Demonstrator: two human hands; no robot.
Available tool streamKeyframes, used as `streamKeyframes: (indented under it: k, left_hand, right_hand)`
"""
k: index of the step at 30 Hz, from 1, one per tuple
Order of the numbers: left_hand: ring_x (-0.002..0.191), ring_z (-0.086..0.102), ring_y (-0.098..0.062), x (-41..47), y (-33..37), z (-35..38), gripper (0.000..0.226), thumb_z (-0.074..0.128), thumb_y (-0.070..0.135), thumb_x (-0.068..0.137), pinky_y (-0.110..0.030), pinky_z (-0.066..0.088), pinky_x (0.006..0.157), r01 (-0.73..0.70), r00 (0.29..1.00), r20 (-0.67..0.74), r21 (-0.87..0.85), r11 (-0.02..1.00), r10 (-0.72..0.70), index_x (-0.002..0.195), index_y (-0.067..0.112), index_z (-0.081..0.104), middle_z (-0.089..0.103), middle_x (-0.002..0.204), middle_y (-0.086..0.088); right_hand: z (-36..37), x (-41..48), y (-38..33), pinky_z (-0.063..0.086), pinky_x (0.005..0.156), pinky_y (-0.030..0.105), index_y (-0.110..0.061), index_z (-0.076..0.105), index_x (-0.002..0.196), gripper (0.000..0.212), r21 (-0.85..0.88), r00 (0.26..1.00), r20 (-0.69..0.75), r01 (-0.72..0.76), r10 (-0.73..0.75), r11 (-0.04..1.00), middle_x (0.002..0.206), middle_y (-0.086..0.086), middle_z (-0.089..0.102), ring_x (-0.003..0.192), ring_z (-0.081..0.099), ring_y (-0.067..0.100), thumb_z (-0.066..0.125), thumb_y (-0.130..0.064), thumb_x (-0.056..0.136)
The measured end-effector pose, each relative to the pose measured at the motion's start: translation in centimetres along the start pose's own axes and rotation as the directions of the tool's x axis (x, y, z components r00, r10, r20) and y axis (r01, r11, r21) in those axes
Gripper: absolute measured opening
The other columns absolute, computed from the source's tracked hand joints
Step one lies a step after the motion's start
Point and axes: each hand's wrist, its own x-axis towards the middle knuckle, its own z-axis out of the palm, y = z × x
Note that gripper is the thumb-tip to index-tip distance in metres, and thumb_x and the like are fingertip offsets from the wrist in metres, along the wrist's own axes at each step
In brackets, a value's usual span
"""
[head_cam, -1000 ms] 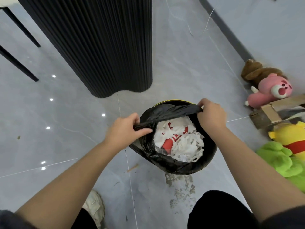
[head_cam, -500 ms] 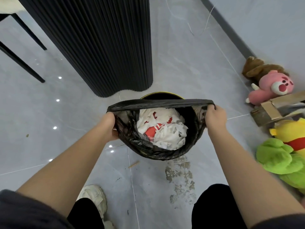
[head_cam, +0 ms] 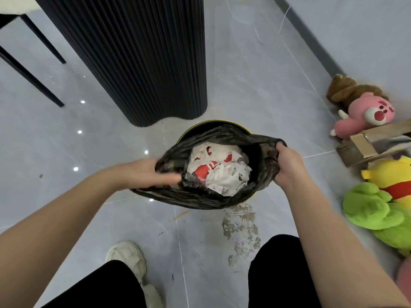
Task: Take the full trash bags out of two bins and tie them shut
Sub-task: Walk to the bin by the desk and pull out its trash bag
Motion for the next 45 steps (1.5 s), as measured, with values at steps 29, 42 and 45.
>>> streamKeyframes:
  k: [29,42,45]
  left_hand:
    - [0.111,0.052,-0.016,9.5,7.6,2.8,0.079,0.064,0.063,0.071,-0.032,0.039,0.087,-0.294,0.806,0.091,0.919,0.263,0.585,0.135,0.027,0.033,0.050,0.116,0.006]
    - [0.060,0.055,-0.018,11.6,7.6,3.7,0.015,0.064,0.014,0.081,-0.032,0.045,0.056,-0.366,0.904,-0.205,0.080,0.927,0.374,0.084,0.023,0.053,0.061,0.081,-0.001]
    - [0.067,0.059,-0.013,12.2,8.3,4.1,0.017,0.067,0.015,0.079,-0.029,0.050,0.063,-0.302,0.932,-0.195,0.047,0.952,0.305,0.087,0.028,0.058,0.063,0.088,0.002]
  right_hand:
    - [-2.8,-2.8,-0.1,0.040,0.057,0.022,-0.030,0.056,0.072,0.030,-0.879,0.949,0.316,0.288,0.012,0.381,0.076,-0.014,0.062,0.075,0.056,0.004,0.083,-0.044,0.066]
    - [0.5,-1.2,2.3,0.027,0.054,0.025,-0.015,0.036,0.072,0.023,-0.520,0.906,0.279,0.420,-0.317,0.744,0.069,-0.002,0.035,0.061,0.032,0.013,0.041,0.001,0.088]
    - [1.1,-1.4,2.7,0.042,0.066,0.016,-0.019,0.050,0.103,0.014,-0.387,0.916,0.317,0.362,-0.247,0.848,0.089,-0.007,0.054,0.078,0.055,0.007,0.057,-0.019,0.092]
